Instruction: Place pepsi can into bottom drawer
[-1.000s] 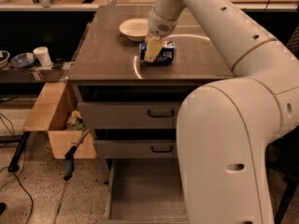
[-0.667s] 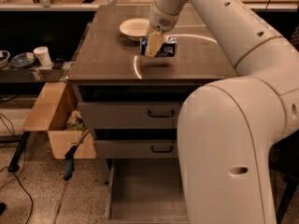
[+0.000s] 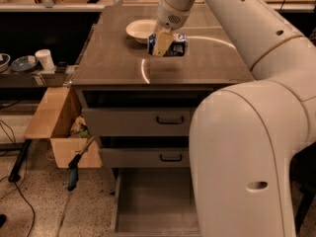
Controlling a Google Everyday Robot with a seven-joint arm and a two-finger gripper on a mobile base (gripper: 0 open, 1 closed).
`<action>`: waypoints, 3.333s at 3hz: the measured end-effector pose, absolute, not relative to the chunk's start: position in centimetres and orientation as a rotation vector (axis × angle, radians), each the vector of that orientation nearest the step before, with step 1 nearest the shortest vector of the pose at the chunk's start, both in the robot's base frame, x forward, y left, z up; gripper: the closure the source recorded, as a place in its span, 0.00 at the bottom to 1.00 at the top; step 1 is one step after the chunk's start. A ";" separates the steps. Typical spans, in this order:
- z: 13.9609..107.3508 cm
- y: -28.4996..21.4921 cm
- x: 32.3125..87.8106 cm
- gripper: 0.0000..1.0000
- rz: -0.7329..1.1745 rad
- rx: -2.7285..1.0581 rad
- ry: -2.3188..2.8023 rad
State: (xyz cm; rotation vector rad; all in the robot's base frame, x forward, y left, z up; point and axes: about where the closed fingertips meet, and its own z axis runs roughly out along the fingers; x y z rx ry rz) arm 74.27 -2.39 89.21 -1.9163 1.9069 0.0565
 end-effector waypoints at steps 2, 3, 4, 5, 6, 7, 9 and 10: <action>90.0 -3.8 70.7 1.00 0.074 -1.926 1.882; 90.3 -5.8 68.9 1.00 0.057 -1.903 1.899; 89.9 -7.5 66.7 1.00 0.056 -1.875 1.918; 89.3 -6.8 64.2 1.00 0.078 -1.869 1.922; 89.3 -6.5 64.2 1.00 0.079 -1.871 1.914; 88.7 -6.6 62.7 1.00 0.104 -1.852 1.929; 88.0 -7.6 57.7 1.00 0.146 -1.796 1.976; 87.8 -7.5 57.1 1.00 0.157 -1.791 1.978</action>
Offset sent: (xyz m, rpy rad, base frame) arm -0.0617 -0.0258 0.0171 0.0244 -0.0102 0.0354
